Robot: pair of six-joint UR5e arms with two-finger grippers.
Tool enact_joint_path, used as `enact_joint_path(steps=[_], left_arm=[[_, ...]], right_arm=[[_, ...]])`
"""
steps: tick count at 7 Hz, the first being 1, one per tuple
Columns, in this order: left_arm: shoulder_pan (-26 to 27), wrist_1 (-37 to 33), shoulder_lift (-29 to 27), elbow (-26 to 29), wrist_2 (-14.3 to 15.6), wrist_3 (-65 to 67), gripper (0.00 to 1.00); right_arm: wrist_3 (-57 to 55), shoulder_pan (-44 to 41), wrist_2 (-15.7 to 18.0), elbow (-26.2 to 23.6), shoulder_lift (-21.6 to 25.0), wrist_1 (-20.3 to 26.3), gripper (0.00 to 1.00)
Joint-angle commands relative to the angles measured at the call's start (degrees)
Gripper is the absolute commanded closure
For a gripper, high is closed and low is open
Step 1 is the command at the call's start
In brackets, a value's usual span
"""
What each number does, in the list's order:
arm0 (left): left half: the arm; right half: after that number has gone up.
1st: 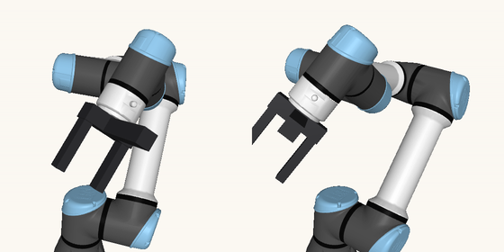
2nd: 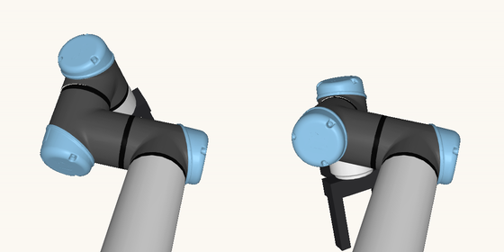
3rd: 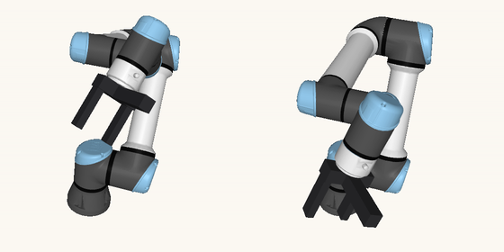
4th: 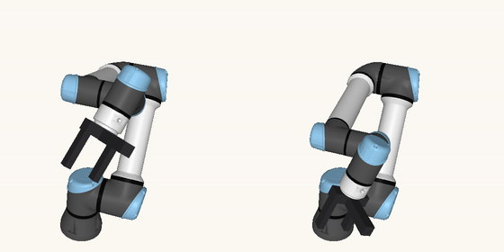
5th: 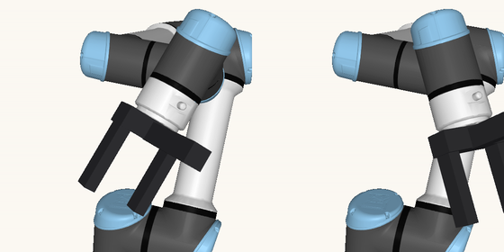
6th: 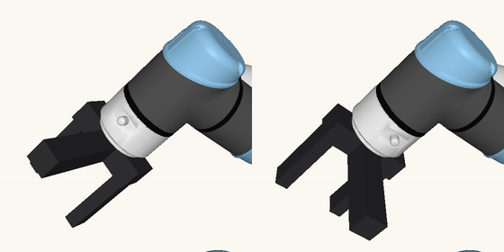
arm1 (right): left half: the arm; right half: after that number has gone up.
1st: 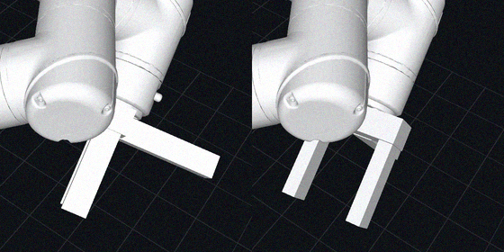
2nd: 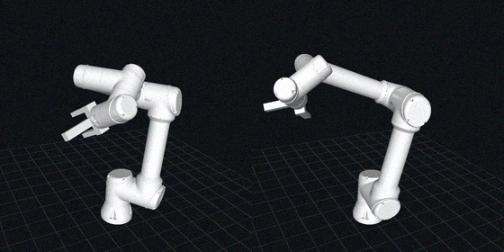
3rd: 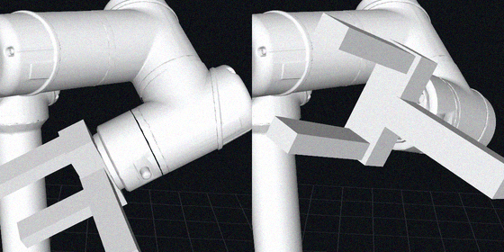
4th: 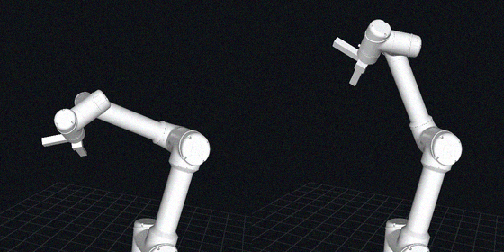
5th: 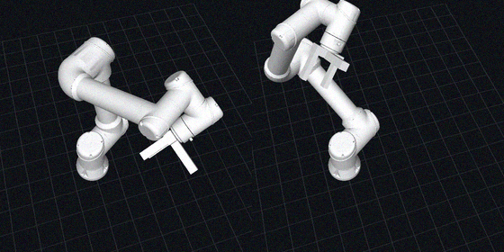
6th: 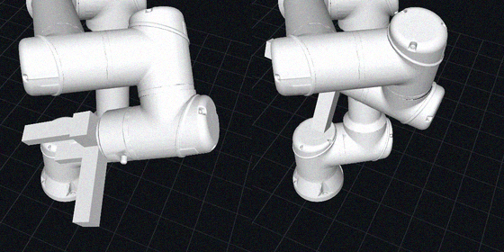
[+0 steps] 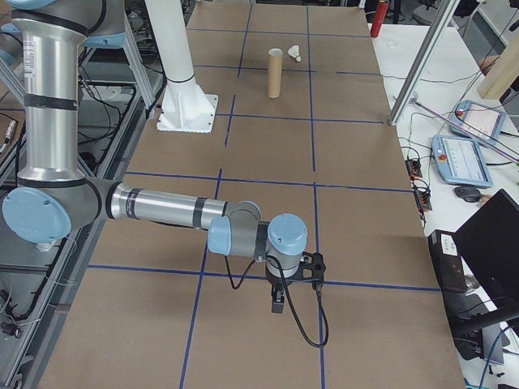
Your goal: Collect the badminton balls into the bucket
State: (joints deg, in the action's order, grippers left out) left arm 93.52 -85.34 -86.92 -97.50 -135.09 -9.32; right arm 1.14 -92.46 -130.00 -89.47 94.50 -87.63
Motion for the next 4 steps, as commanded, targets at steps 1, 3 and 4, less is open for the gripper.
enact_joint_path(steps=[1, 3, 4], left_arm=[[0.0, 0.0, 0.0, -0.5, 0.2, -0.3, 0.0], [0.0, 0.0, -0.1, -2.1, 0.3, 0.0, 0.0], [0.0, -0.2, -1.6, -2.2, 0.2, 0.3, 0.0]], right_arm=[[0.0, 0.0, 0.0, 0.0, 0.0, 0.0, 0.0], [0.0, 0.0, 0.0, 0.0, 0.0, 0.0, 0.0], [0.0, 0.0, -0.1, 0.0, 0.0, 0.0, 0.0]])
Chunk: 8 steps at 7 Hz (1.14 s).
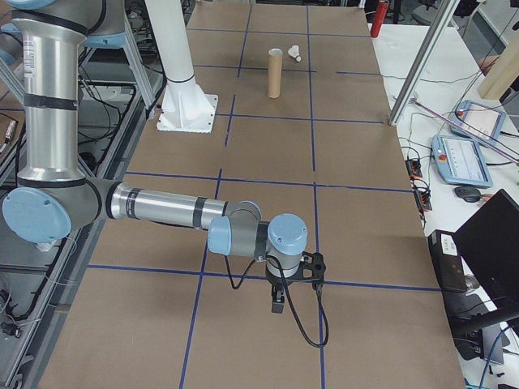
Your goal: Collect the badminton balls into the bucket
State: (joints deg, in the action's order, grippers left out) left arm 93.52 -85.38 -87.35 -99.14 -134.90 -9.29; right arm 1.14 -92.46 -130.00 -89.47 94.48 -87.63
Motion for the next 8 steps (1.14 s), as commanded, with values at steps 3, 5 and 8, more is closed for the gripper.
enact_joint_path(steps=[3, 5, 8], left_arm=[[0.0, -1.4, -8.6, 2.6, -0.3, 0.2, 0.0], [-0.1, -6.6, -8.6, 5.7, -0.8, 0.2, 0.0], [-4.5, -20.0, -7.7, 12.2, -0.5, 9.1, 0.0]], right_arm=[[0.0, 0.0, 0.0, 0.0, 0.0, 0.0, 0.0], [0.0, 0.0, -0.1, 0.0, 0.0, 0.0, 0.0], [0.0, 0.0, 0.0, 0.0, 0.1, 0.0, 0.0]])
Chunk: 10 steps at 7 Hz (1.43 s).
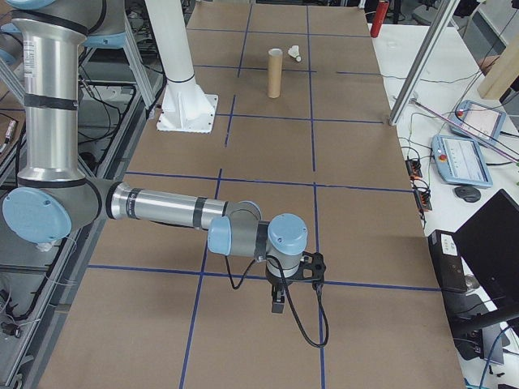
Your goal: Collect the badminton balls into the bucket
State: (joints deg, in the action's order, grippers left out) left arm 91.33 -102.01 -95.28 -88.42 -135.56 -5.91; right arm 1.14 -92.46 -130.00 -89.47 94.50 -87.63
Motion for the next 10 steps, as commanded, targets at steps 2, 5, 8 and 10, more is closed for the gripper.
enact_joint_path(steps=[2, 5, 8, 10], left_arm=[[-7.3, -15.3, 2.9, 2.5, -0.2, 21.0, 0.0], [-12.5, -29.9, 3.1, 4.1, -4.9, 42.8, 0.0], [-18.6, -52.9, 4.2, 8.2, -3.0, 68.3, 0.0], [-23.9, -64.6, 7.1, 8.3, 3.3, 81.3, 0.0]], right_arm=[[0.0, 0.0, 0.0, 0.0, 0.0, 0.0, 0.0], [0.0, 0.0, 0.0, 0.0, 0.0, 0.0, 0.0], [0.0, 0.0, 0.0, 0.1, 0.0, 0.0, 0.0], [0.0, 0.0, 0.0, 0.0, 0.0, 0.0, 0.0]])
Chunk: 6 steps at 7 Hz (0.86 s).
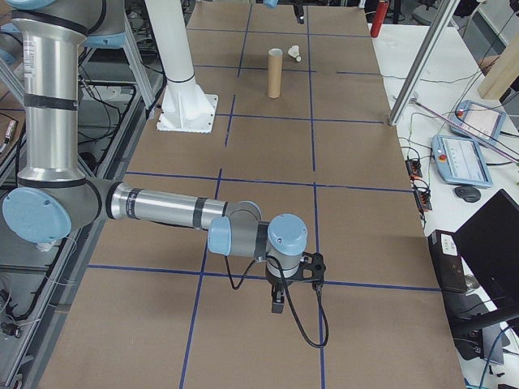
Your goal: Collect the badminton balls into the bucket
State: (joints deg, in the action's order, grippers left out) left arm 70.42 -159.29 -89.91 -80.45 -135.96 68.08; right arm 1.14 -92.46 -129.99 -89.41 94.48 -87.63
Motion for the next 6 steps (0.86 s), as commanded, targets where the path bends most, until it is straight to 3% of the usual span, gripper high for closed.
enact_joint_path(steps=[1, 2, 4, 6], left_arm=[[-4.0, -12.7, 2.3, 1.1, 4.9, 12.1, 0.0], [-5.6, -16.5, 2.2, 1.6, 7.6, 16.8, 0.0], [-13.8, -22.9, 1.5, 3.0, 16.9, 26.1, 0.0], [-15.3, -23.0, 1.2, 5.4, 17.3, 25.8, 0.0]], right_arm=[[0.0, 0.0, 0.0, 0.0, 0.0, 0.0, 0.0], [0.0, 0.0, 0.0, 0.0, 0.0, 0.0, 0.0], [0.0, 0.0, 0.0, -0.1, 0.0, 0.0, 0.0], [0.0, 0.0, 0.0, 0.0, 0.1, 0.0, 0.0]])
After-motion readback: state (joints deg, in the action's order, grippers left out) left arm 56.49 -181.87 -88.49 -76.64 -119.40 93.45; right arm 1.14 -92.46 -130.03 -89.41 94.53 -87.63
